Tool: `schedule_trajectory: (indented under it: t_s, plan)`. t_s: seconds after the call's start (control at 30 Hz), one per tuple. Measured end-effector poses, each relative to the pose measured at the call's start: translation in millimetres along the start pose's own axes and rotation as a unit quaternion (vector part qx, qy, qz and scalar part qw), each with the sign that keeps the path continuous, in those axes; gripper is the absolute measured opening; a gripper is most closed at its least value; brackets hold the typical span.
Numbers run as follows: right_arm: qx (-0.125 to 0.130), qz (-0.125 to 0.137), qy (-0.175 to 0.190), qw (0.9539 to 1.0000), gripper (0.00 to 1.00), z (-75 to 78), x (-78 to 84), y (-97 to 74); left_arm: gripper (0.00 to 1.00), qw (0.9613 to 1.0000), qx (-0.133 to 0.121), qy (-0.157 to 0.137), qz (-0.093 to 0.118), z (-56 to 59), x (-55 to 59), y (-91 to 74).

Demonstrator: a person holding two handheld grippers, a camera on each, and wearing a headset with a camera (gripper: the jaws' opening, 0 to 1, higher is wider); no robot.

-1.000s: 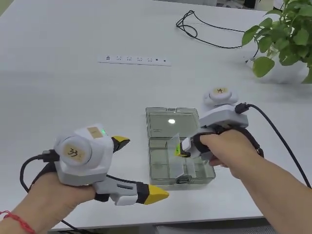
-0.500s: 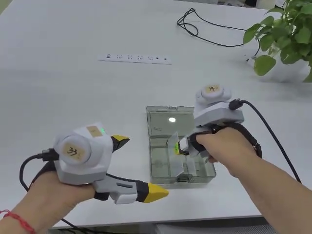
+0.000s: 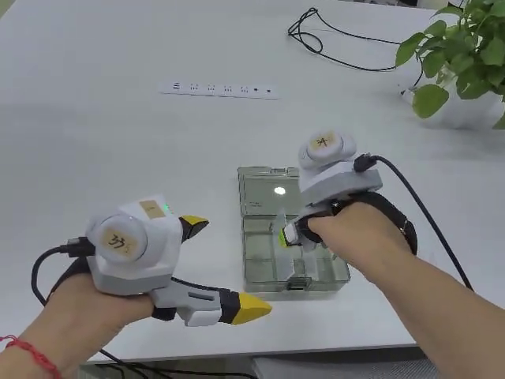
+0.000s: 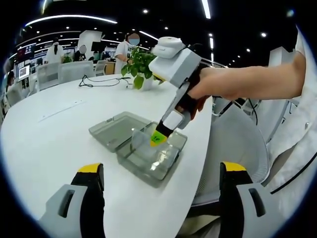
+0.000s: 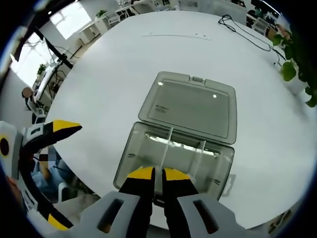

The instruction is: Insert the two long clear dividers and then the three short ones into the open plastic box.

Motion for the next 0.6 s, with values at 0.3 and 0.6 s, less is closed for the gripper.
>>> schedule_trajectory:
  t_s: [0.3, 0.6]
  plan:
    - [-0.026, 0.003, 0.008, 0.9996, 0.08, 2.7, 2.0, 8.9, 1.00, 1.0000, 0.000, 0.006, -0.003, -1.1, 2.5, 1.5]
    - [-0.052, 0.012, 0.022, 0.9983, 0.09, 5.7, 4.5, 18.8, 1.00, 0.9999, 0.001, 0.013, -0.009, -2.5, 7.6, 4.3]
Point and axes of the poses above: the centre of the closed fingertips' face, and the gripper's own axes: y roughly forward along the fingers, z roughly to its right, x roughly out of its underside, the point moved 1 cm from there along -y, roughly backward along the fingers, and after that the axes turned 14 degrees about -x, right-handed, at the moved point
